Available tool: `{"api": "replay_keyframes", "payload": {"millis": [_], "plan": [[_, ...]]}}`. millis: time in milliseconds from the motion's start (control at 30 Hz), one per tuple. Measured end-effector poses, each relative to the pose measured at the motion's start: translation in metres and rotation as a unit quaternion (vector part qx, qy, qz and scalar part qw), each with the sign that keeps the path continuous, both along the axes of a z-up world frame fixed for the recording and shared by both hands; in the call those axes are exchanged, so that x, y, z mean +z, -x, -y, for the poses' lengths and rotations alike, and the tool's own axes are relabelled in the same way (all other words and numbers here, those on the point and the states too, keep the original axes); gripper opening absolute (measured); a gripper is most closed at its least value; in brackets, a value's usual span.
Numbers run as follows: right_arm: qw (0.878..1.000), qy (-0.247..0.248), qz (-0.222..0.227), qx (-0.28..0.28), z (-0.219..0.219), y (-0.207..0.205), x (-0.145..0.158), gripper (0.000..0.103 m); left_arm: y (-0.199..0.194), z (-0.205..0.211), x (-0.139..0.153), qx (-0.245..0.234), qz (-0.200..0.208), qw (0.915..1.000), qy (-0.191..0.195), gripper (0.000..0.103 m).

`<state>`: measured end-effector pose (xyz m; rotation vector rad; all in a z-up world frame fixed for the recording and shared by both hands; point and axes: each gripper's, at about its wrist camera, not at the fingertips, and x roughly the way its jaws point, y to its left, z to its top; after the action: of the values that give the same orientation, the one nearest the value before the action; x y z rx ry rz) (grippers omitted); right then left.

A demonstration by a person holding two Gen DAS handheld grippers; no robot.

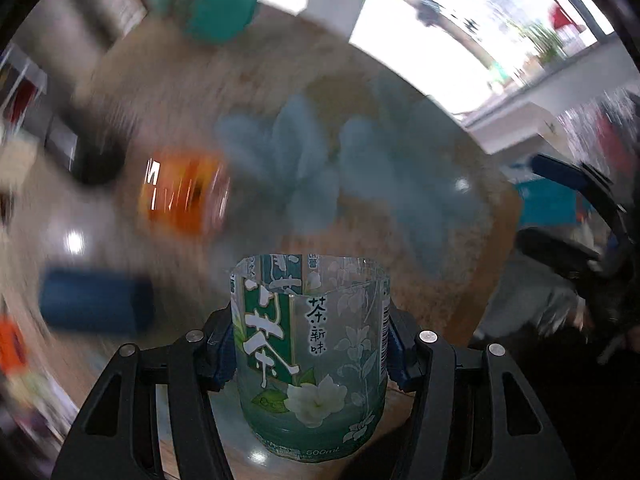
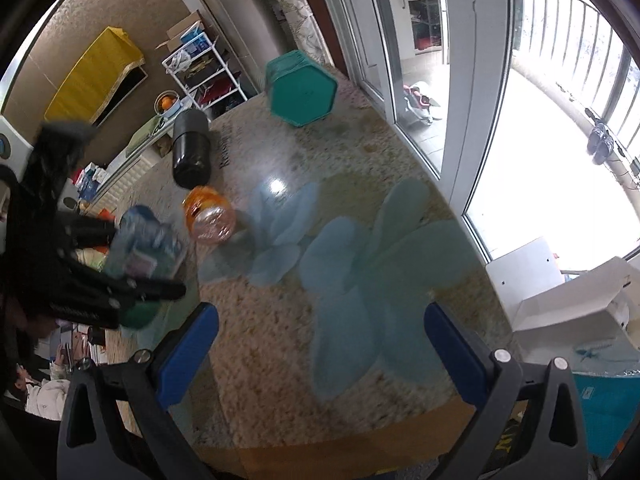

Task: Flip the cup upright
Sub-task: 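Lift the clear cup with the left gripper and rotate it, then lower the clear cup onto the table and open the left gripper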

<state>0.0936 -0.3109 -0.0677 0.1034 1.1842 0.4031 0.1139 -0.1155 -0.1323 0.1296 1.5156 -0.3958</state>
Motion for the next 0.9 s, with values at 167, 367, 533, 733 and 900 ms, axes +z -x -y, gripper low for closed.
{"api": "replay_keyframes", "payload": {"millis": [167,367,533,733,900], "plan": [[1.0,-0.005,-0.019,0.015,-0.011,0.011,-0.005,0.103,0.028,-0.029,-0.038,0.115,-0.036,0.9926,0.016,0.062],[0.998,0.01,-0.035,0.054,-0.03,0.014,-0.01,0.103,0.051,-0.034,-0.071,0.246,-0.057,0.9669,0.035,0.062],[0.995,0.009,-0.051,0.082,-0.045,0.011,-0.024,0.103,0.059,-0.036,-0.087,0.318,-0.053,0.9465,0.017,0.063],[0.991,0.014,-0.068,0.112,-0.058,0.009,-0.037,0.103,0.058,-0.044,-0.09,0.352,-0.03,0.9354,0.001,0.064],[0.991,0.015,-0.071,0.114,-0.056,0.004,-0.035,0.103,0.056,-0.042,-0.093,0.349,-0.025,0.9368,-0.016,0.075]]}}
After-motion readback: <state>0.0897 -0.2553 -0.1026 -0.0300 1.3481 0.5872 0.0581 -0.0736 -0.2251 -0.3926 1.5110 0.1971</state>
